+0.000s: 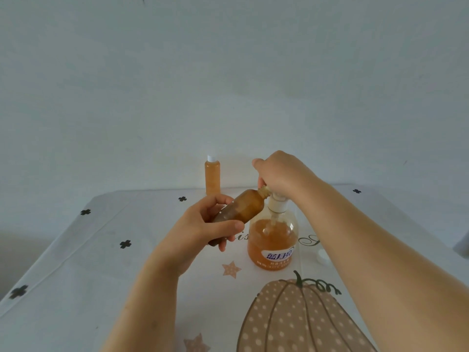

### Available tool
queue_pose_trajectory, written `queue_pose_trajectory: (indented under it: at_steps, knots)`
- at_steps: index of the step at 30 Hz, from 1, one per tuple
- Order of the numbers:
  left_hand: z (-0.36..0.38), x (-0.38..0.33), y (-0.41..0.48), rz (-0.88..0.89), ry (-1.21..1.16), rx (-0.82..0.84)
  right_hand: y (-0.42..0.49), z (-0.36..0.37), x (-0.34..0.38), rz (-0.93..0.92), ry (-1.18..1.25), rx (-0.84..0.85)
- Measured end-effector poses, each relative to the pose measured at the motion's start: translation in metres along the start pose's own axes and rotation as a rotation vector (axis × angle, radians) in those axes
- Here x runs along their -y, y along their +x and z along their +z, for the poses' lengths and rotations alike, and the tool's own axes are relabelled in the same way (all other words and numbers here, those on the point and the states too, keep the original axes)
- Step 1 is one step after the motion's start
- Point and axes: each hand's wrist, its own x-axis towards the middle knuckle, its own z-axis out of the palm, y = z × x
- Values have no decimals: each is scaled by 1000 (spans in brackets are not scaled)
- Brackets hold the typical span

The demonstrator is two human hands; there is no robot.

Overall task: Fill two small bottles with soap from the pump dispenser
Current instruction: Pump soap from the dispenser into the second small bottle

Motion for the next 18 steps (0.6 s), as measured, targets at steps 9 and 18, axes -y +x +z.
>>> queue_pose_trajectory:
  at_steps: [9, 18]
  knots:
    - [1, -2, -1, 49, -23, -1, -4, -8, 4, 4, -22, 4]
    - [-4, -1, 1, 41, -6, -11, 3, 1, 0, 20, -12, 19]
